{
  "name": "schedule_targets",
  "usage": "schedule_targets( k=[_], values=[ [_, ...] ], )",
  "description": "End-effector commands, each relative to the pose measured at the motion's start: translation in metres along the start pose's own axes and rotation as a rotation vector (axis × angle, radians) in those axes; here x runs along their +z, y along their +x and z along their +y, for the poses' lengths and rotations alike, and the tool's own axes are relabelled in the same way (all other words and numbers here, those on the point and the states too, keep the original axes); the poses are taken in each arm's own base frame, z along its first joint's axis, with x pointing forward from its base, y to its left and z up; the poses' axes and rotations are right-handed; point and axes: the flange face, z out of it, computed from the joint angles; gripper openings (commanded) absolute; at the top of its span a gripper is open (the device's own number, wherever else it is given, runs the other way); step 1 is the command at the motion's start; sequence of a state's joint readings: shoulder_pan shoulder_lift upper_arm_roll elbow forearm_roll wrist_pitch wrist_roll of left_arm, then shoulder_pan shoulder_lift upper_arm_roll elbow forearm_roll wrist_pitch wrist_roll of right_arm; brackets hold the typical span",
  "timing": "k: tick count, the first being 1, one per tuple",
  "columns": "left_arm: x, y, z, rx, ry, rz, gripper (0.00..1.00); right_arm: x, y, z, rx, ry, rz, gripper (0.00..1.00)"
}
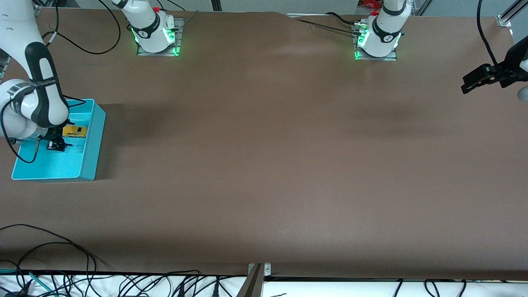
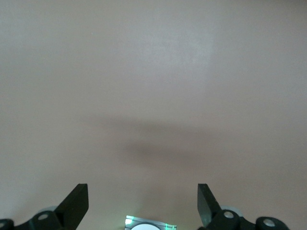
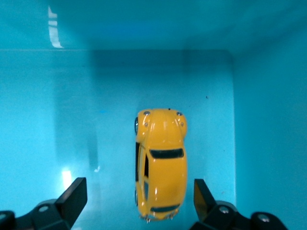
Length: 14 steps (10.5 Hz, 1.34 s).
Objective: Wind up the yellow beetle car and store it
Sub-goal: 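Open the right gripper and withdraw it from the bin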
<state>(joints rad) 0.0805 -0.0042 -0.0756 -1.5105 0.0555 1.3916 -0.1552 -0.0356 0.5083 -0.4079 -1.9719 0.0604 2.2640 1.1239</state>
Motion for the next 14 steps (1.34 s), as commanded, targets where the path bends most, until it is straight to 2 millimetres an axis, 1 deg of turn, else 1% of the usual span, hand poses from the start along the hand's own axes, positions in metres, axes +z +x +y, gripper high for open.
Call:
schedule_targets(
  k=[1,2,4,5,6,7,8,9,10,11,12,13,14],
  values=[
    [-0.002,0.000,-0.020,-0.052,-0.025,-0.017,1.00,-0.054,0.000,0.009,-0.059,0.031,-0.046,1.00],
    [-0.001,0.000,-0.024,-0.059,-0.042,-0.020,1.00,-0.084,-0.002,0.008,-0.108,0.019,-0.069,1.00],
    [-0.002,0.000,-0.021,-0.055,-0.043,-0.020,1.00,-0.141,-0.007,-0.004,-0.244,0.010,-0.078,1.00],
    [-0.002,0.000,-0.018,-0.051,-0.041,-0.019,1.00,-0.164,-0.007,-0.005,-0.335,0.009,-0.085,1.00],
    [-0.001,0.000,-0.016,-0.046,-0.038,-0.021,1.00,-0.198,-0.013,-0.002,-0.462,0.017,-0.099,1.00],
    [-0.002,0.000,-0.015,-0.044,-0.042,-0.018,1.00,-0.229,-0.035,-0.001,-0.653,0.037,-0.110,1.00],
    [-0.013,-0.002,-0.012,-0.038,-0.034,0.005,1.00,-0.262,-0.054,0.004,-0.803,0.087,-0.096,1.00],
    [-0.015,-0.003,-0.009,-0.031,-0.030,0.006,1.00,-0.289,-0.086,0.011,-0.942,0.119,-0.089,1.00],
    [-0.016,-0.003,-0.010,-0.031,-0.030,0.006,1.00,-0.312,-0.110,0.022,-1.084,0.145,-0.065,1.00],
    [-0.016,-0.003,-0.011,-0.033,-0.031,0.008,1.00,-0.322,-0.117,0.038,-1.205,0.166,-0.053,1.00],
    [-0.020,-0.003,-0.013,-0.033,-0.032,0.016,1.00,-0.340,-0.138,0.053,-1.301,0.196,-0.030,1.00],
    [-0.025,-0.004,-0.015,-0.035,-0.034,0.024,1.00,-0.355,-0.152,0.063,-1.331,0.223,-0.006,1.00],
    [-0.027,-0.005,-0.016,-0.035,-0.035,0.024,1.00,-0.366,-0.161,0.068,-1.348,0.241,0.014,1.00]
  ],
)
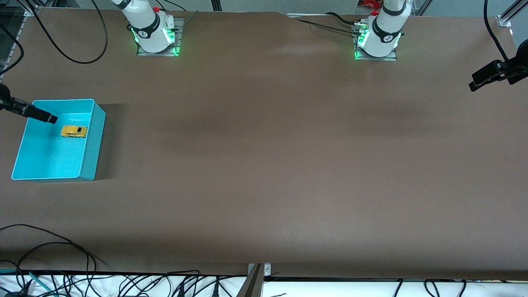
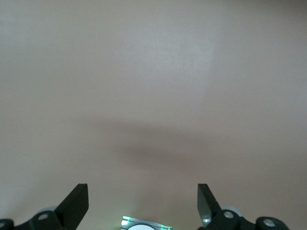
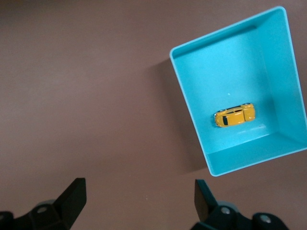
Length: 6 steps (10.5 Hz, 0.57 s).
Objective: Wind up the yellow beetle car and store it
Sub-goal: 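Open the right gripper and withdraw it from the bin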
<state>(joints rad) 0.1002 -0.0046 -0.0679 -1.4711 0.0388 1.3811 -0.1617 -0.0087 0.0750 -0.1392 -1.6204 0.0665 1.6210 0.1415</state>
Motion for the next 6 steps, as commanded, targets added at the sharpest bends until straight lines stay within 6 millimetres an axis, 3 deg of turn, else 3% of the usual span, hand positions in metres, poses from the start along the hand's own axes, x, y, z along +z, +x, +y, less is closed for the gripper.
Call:
schedule_targets(
  k=[1,3,6],
  values=[
    [-0.010,-0.005,-0.003,-0.003,-0.014,-0.014,1.00,-0.023,-0.031,-0.018,-0.094,0.005,0.044,1.00],
    [-0.012,-0.006,-0.005,-0.002,-0.021,-0.012,1.00,-0.030,-0.040,-0.033,-0.228,-0.054,0.057,1.00],
    [-0.012,-0.005,-0.008,-0.013,-0.034,-0.013,1.00,-0.036,-0.049,-0.033,-0.366,-0.114,0.040,1.00]
  ],
)
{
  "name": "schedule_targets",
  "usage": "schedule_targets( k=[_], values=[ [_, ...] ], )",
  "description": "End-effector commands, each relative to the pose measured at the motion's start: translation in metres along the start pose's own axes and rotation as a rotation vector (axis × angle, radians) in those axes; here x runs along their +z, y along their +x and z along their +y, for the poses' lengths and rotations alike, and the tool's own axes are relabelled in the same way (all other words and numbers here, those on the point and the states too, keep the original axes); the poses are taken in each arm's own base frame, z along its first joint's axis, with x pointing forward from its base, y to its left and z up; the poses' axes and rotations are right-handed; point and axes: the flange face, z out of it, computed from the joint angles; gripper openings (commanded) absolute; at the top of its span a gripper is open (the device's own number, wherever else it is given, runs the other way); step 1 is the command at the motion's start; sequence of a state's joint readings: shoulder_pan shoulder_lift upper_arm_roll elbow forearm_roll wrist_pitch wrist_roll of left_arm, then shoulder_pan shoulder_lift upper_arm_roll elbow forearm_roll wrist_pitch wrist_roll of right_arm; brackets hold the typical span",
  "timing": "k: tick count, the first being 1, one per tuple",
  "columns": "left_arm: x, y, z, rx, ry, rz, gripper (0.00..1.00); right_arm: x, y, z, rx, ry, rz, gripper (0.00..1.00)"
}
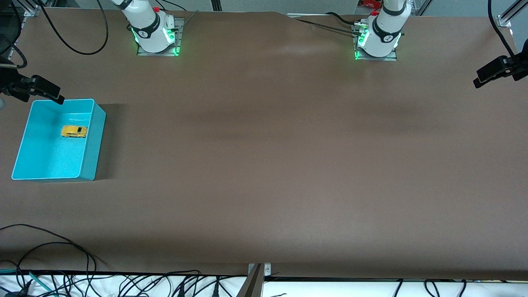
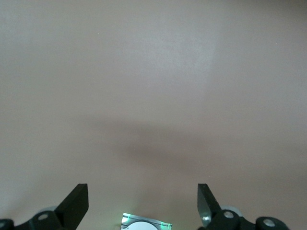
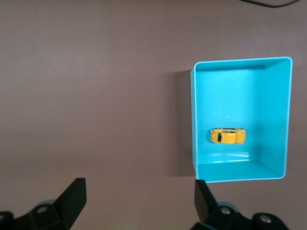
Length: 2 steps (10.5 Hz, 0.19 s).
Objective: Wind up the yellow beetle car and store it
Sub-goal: 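Open the right gripper and withdraw it from the bin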
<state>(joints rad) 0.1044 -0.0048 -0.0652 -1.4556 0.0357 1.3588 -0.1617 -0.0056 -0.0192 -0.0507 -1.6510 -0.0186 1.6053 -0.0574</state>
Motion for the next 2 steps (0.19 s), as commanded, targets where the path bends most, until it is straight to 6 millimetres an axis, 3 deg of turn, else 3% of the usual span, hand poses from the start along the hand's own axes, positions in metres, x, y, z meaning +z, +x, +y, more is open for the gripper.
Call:
schedule_targets(
  k=[1,2],
  values=[
    [-0.0073,-0.0027,-0.0048,-0.008,-0.030,-0.005,1.00,-0.0058,-0.0128,-0.0013,-0.070,-0.031,-0.008,1.00],
    [-0.0073,-0.0030,-0.0032,-0.005,-0.030,-0.005,1.00,-0.0059,-0.0142,-0.0014,-0.068,-0.031,-0.016,1.00]
  ],
)
